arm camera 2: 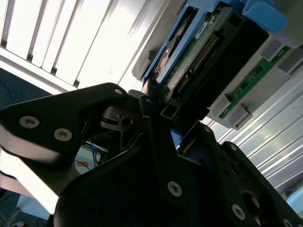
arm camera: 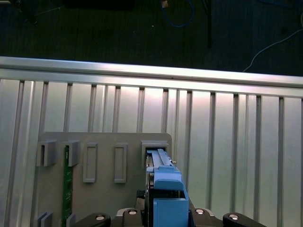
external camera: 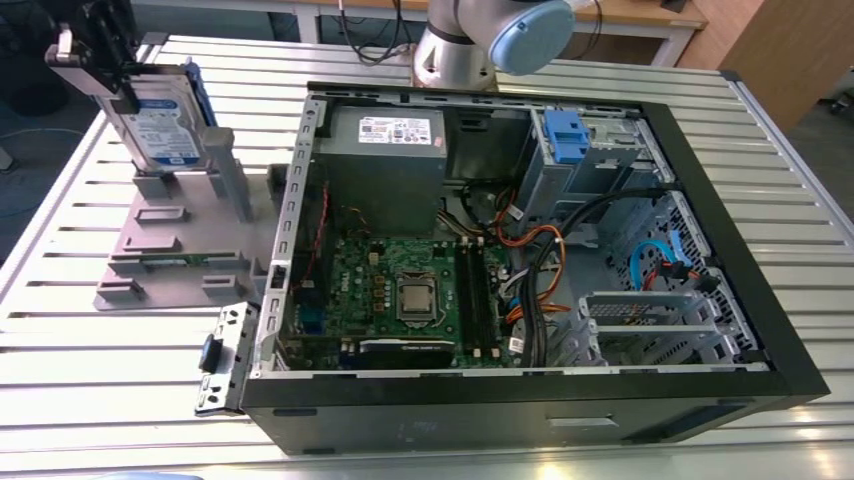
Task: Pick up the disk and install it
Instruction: 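Pick up the disk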
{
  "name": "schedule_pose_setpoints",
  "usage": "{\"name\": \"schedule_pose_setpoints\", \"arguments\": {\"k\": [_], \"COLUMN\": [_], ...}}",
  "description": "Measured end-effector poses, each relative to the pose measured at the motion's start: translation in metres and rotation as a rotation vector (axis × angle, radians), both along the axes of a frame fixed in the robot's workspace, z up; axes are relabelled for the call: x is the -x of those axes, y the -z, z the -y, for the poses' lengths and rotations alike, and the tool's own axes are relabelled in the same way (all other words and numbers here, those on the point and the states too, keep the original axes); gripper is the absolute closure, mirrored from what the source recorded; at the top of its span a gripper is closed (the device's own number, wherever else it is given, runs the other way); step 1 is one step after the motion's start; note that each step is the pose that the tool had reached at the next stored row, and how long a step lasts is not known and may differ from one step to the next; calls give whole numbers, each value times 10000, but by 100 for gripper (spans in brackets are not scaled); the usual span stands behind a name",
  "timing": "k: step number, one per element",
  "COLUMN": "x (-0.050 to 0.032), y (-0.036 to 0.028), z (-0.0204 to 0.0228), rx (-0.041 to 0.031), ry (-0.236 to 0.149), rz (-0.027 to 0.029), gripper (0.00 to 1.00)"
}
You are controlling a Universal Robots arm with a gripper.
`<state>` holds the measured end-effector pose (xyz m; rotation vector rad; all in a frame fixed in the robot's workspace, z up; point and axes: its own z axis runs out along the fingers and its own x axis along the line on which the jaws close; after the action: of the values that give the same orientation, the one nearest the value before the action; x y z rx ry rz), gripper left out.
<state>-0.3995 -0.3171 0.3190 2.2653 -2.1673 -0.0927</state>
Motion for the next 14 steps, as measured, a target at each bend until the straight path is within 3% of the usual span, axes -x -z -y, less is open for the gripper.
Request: {"name": "schedule_pose_setpoints", "arguments": {"k": [14], "x": [0], "y": [-34], "z": [0], "rx": [0], "ry": [0], "rz": [0], "gripper": [63]}}
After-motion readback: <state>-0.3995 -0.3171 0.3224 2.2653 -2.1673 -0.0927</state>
